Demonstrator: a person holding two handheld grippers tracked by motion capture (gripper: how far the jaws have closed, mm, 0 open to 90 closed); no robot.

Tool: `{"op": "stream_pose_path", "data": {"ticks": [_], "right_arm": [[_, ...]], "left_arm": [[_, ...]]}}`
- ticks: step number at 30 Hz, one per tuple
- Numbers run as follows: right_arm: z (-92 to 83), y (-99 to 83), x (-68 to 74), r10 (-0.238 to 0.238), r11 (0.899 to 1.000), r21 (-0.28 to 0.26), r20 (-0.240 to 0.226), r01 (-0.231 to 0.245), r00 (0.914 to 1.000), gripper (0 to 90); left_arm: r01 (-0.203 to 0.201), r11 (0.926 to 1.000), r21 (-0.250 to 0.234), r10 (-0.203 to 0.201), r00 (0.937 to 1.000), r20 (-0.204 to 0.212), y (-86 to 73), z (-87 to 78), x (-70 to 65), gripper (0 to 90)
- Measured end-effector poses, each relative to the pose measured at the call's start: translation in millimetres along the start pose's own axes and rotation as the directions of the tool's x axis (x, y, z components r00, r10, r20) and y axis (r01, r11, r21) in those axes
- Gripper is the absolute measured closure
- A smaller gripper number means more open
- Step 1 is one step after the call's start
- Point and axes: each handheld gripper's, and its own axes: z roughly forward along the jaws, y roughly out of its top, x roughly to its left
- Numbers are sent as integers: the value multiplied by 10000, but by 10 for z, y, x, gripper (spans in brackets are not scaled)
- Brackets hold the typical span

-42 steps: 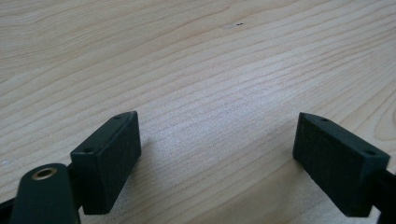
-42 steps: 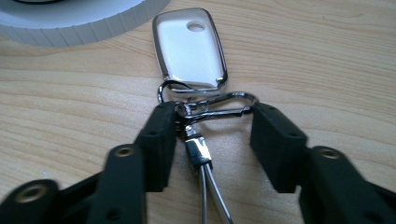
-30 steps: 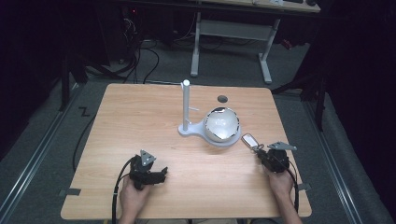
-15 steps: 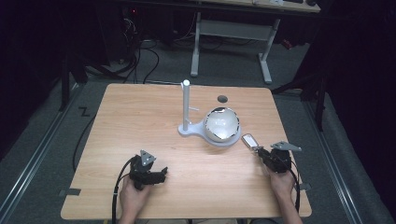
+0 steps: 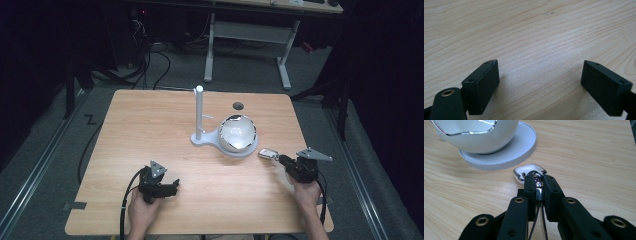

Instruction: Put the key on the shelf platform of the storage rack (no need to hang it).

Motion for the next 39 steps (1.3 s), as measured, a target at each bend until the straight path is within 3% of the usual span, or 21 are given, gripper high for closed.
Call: {"op": "stream_pose_path", "data": {"ticks": [7, 13, 18, 25, 35, 39], "right_arm": [[-94, 109, 19, 9, 9995, -310, -142, -13, 9999, 824], [-201, 203, 86, -366, 9980, -528, -141, 358, 9992, 823], [-282, 228, 103, -281, 9968, -760, -391, 251, 9988, 823], [-347, 241, 169, -540, 9956, -803, -595, 492, 9968, 823], [-424, 307, 315, -906, 9927, -897, -1127, 806, 9895, 824], [-397, 335, 411, -1217, 9910, -736, -1400, 1123, 9826, 824]], "left_arm": [[3, 10000, 6, -3, 10000, 9, 0, -1, 1, 155], [4, 10000, 10, -4, 10000, 16, -1, -2, 2, 155], [6, 10000, 10, -6, 10000, 16, -1, -2, 1, 155], [5, 10000, 11, -5, 10000, 17, -1, -2, 2, 155], [8, 10000, 7, -8, 10000, 15, -1, -2, 1, 155], [10, 10000, 10, -10, 10000, 18, -1, -2, 1, 155]]}}
